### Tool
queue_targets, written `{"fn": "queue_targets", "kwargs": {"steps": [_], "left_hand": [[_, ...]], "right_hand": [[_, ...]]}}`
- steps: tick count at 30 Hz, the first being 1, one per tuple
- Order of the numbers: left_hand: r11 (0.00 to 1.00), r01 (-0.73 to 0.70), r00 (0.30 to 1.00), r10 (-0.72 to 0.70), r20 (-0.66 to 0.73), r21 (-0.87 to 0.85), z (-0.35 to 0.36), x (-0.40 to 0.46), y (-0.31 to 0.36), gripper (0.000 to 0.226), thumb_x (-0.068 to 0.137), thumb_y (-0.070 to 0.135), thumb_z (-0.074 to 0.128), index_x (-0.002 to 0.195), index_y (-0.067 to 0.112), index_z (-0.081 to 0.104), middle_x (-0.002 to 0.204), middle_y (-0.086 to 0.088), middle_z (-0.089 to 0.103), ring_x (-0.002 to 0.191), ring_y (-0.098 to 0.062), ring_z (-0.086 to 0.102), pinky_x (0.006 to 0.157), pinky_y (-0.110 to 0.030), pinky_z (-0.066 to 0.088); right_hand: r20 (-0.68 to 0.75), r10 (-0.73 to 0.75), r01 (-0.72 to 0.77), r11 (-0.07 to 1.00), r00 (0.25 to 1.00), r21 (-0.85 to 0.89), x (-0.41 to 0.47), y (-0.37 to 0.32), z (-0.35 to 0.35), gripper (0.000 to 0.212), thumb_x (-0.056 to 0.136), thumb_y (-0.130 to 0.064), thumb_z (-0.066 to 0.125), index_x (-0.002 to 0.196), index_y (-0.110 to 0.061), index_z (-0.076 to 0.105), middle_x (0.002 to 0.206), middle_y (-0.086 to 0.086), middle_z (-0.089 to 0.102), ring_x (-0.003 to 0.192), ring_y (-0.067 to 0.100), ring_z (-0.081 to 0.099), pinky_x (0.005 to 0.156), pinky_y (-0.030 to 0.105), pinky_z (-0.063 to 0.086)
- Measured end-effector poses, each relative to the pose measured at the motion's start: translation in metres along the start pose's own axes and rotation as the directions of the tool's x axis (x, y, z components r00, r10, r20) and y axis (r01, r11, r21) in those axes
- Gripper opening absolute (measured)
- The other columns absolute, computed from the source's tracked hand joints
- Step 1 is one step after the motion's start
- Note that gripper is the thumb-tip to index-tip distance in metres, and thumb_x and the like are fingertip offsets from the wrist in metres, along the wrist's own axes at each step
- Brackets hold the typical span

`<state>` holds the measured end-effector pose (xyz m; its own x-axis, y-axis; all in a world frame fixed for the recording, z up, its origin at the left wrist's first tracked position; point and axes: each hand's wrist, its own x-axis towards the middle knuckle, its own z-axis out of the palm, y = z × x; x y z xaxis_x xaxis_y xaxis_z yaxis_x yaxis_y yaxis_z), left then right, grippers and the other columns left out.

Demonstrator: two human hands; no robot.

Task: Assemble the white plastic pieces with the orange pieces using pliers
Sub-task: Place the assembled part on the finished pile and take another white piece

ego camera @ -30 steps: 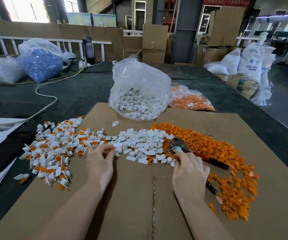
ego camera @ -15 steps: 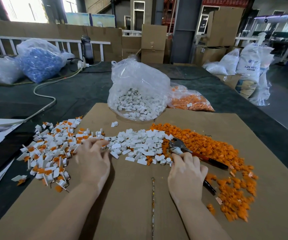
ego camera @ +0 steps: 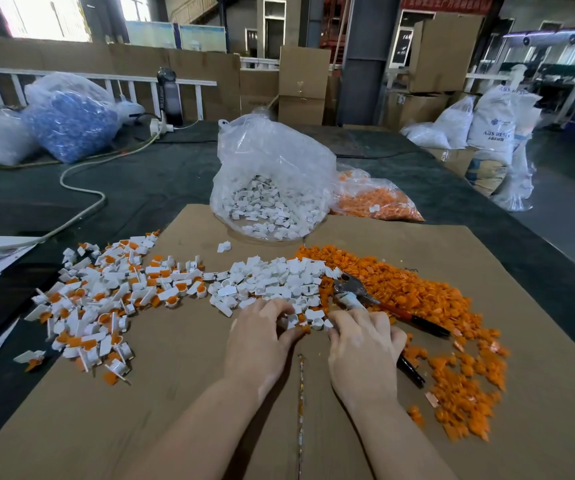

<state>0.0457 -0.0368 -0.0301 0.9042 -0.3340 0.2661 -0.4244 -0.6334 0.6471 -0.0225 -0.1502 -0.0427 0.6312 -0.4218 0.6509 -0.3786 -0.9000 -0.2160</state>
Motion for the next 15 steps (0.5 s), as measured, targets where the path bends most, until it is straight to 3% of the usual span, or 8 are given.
{"fn": "queue_targets", "kwargs": {"steps": [3,6,9,12,15], "left_hand": [[0.998,-0.037,0.999,0.036,-0.005,-0.056,-0.0022,-0.0040,0.0011,0.021,0.082,0.029,0.069,0.101,0.026,0.061,0.082,0.013,0.055,0.089,-0.013,0.055,0.080,-0.030,0.046],[0.995,-0.046,0.999,0.047,0.012,-0.087,-0.0033,-0.0055,0.0011,0.016,0.084,0.027,0.067,0.099,0.029,0.062,0.088,0.011,0.061,0.087,-0.009,0.056,0.073,-0.022,0.042],[0.990,-0.041,0.998,0.048,0.046,-0.137,-0.0038,-0.0054,-0.0006,0.016,0.086,0.023,0.064,0.101,0.029,0.065,0.088,0.015,0.060,0.088,-0.006,0.056,0.071,-0.015,0.037],[0.971,0.010,1.000,-0.003,0.030,-0.238,-0.0048,-0.0047,-0.0046,0.019,0.089,0.022,0.061,0.106,0.028,0.066,0.091,0.017,0.057,0.090,-0.004,0.052,0.071,-0.004,0.034],[0.946,0.072,0.997,-0.072,0.011,-0.317,-0.0050,-0.0037,-0.0073,0.017,0.086,0.020,0.064,0.099,0.030,0.062,0.075,0.013,0.053,0.076,-0.008,0.050,0.063,-0.009,0.035]], "right_hand": [[0.012,-0.008,0.008,1.000,1.000,0.021,0.0001,0.0001,-0.0003,0.029,0.054,0.002,0.085,0.068,-0.017,0.068,0.067,-0.002,0.063,0.067,0.025,0.057,0.069,0.034,0.022],[0.018,-0.001,0.000,0.999,1.000,0.050,0.0001,0.0004,-0.0008,0.032,0.053,0.009,0.082,0.067,-0.015,0.067,0.065,-0.002,0.061,0.065,0.024,0.056,0.068,0.034,0.020],[0.022,-0.008,0.007,0.998,1.000,0.065,-0.0012,0.0008,-0.0009,0.030,0.056,0.008,0.081,0.070,-0.015,0.068,0.068,-0.001,0.063,0.068,0.025,0.057,0.072,0.035,0.024],[0.019,-0.038,0.035,0.990,0.999,0.135,-0.0012,0.0008,-0.0028,0.028,0.060,0.004,0.079,0.078,-0.015,0.071,0.077,0.000,0.066,0.074,0.026,0.060,0.074,0.041,0.039],[0.013,-0.164,0.157,0.963,0.986,0.219,-0.0005,-0.0007,-0.0055,0.026,0.065,0.000,0.079,0.083,-0.018,0.072,0.082,0.000,0.064,0.079,0.025,0.061,0.071,0.042,0.042]]}}
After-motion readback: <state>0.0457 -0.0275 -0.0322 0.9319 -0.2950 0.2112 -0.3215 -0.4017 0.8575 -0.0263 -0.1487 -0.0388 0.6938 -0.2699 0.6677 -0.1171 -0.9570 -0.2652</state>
